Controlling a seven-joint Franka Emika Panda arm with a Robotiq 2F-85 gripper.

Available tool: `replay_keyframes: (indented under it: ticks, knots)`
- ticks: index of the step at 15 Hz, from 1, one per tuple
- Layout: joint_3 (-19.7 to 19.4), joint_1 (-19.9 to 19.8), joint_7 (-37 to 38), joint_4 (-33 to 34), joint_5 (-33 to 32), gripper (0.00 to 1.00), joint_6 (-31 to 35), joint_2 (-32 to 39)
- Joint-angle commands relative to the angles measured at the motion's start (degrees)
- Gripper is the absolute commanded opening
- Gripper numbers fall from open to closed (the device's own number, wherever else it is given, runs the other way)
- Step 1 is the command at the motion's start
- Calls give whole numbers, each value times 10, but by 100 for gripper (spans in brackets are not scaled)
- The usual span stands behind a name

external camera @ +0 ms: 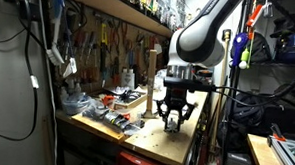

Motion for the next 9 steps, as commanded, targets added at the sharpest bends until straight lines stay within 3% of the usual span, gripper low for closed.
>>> replay_keyframes:
  ticks: [1, 5, 9]
  knots:
    - [-8, 6, 29, -6, -31, 19, -1, -10]
    - [-20, -6, 47, -37, -128, 19, -30, -63]
    - [-37, -39, -8, -54, -253, 19, -87, -128]
